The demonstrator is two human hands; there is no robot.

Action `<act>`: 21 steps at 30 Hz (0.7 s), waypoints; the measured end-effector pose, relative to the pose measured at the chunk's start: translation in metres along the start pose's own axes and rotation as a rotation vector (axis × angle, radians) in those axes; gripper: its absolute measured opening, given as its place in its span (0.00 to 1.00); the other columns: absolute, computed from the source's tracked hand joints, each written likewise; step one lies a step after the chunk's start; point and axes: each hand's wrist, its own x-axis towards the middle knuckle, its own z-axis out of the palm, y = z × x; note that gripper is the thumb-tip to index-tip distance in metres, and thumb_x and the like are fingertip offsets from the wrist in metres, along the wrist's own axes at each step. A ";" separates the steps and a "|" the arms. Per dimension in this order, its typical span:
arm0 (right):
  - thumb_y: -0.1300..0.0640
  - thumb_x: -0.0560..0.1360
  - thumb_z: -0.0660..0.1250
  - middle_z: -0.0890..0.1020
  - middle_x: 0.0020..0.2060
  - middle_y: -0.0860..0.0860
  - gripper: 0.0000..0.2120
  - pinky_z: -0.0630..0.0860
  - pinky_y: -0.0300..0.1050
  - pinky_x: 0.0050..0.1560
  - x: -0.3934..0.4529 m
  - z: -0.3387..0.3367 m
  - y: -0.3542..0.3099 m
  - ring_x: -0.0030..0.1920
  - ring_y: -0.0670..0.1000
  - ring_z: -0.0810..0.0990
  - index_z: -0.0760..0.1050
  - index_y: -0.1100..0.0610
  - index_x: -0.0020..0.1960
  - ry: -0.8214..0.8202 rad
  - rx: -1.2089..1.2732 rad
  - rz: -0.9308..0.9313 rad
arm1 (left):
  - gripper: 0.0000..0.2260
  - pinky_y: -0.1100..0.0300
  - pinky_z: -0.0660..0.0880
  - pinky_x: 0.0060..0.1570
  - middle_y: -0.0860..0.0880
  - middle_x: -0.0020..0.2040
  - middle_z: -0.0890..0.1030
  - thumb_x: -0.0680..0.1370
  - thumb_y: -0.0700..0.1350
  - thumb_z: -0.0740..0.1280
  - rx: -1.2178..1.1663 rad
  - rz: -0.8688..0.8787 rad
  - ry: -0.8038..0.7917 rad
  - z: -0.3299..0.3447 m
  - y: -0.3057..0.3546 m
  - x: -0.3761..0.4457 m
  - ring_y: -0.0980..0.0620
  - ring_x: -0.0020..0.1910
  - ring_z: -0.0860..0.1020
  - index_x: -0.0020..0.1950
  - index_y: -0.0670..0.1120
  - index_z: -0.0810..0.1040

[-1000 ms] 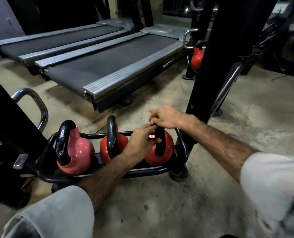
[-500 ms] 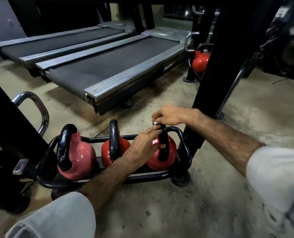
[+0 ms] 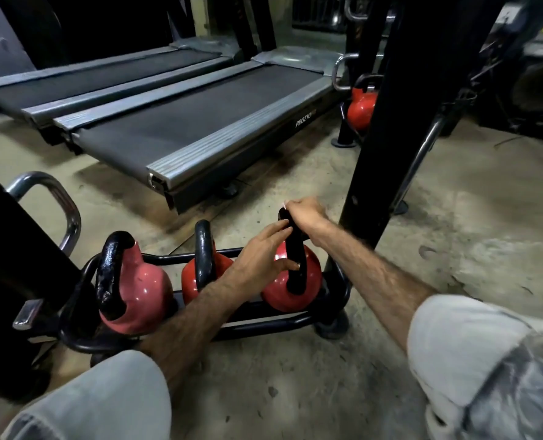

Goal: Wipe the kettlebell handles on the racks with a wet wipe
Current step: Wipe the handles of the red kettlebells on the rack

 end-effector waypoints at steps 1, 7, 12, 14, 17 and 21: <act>0.48 0.74 0.63 0.83 0.49 0.58 0.16 0.82 0.55 0.50 -0.001 0.003 0.002 0.48 0.58 0.82 0.81 0.59 0.50 0.050 0.059 0.040 | 0.34 0.59 0.61 0.72 0.48 0.75 0.64 0.70 0.45 0.75 -0.017 -0.007 -0.015 0.000 -0.001 0.001 0.52 0.73 0.63 0.73 0.42 0.65; 0.56 0.80 0.55 0.73 0.25 0.51 0.14 0.71 0.40 0.30 -0.008 -0.015 0.002 0.24 0.49 0.67 0.69 0.56 0.37 -0.255 0.431 0.397 | 0.35 0.54 0.65 0.71 0.47 0.75 0.64 0.69 0.44 0.76 -0.112 -0.010 -0.015 0.003 -0.009 0.001 0.53 0.73 0.64 0.73 0.43 0.66; 0.46 0.80 0.56 0.82 0.46 0.56 0.19 0.76 0.53 0.57 0.006 -0.010 0.014 0.45 0.58 0.79 0.78 0.59 0.44 -0.379 0.523 0.579 | 0.34 0.60 0.67 0.69 0.46 0.74 0.66 0.68 0.42 0.76 -0.162 0.000 0.001 0.005 -0.011 0.001 0.52 0.70 0.68 0.71 0.41 0.68; 0.50 0.76 0.57 0.82 0.56 0.60 0.18 0.78 0.48 0.44 0.007 -0.001 0.016 0.39 0.59 0.80 0.80 0.60 0.46 -0.363 0.548 0.560 | 0.33 0.70 0.64 0.66 0.46 0.74 0.66 0.68 0.41 0.76 -0.174 0.001 0.019 0.005 -0.011 0.001 0.54 0.70 0.67 0.71 0.41 0.68; 0.55 0.77 0.49 0.84 0.41 0.64 0.26 0.82 0.48 0.36 0.006 0.003 0.017 0.36 0.59 0.85 0.81 0.70 0.47 -0.345 0.706 0.508 | 0.33 0.66 0.63 0.69 0.46 0.73 0.66 0.68 0.42 0.77 -0.179 0.009 0.032 0.006 -0.012 0.001 0.56 0.72 0.63 0.71 0.41 0.69; 0.54 0.77 0.57 0.74 0.30 0.50 0.12 0.70 0.40 0.35 0.014 -0.005 0.021 0.30 0.50 0.70 0.78 0.56 0.49 -0.313 0.633 0.531 | 0.34 0.58 0.66 0.70 0.47 0.73 0.67 0.67 0.44 0.77 -0.181 0.009 0.030 0.008 -0.013 0.001 0.54 0.72 0.66 0.71 0.42 0.69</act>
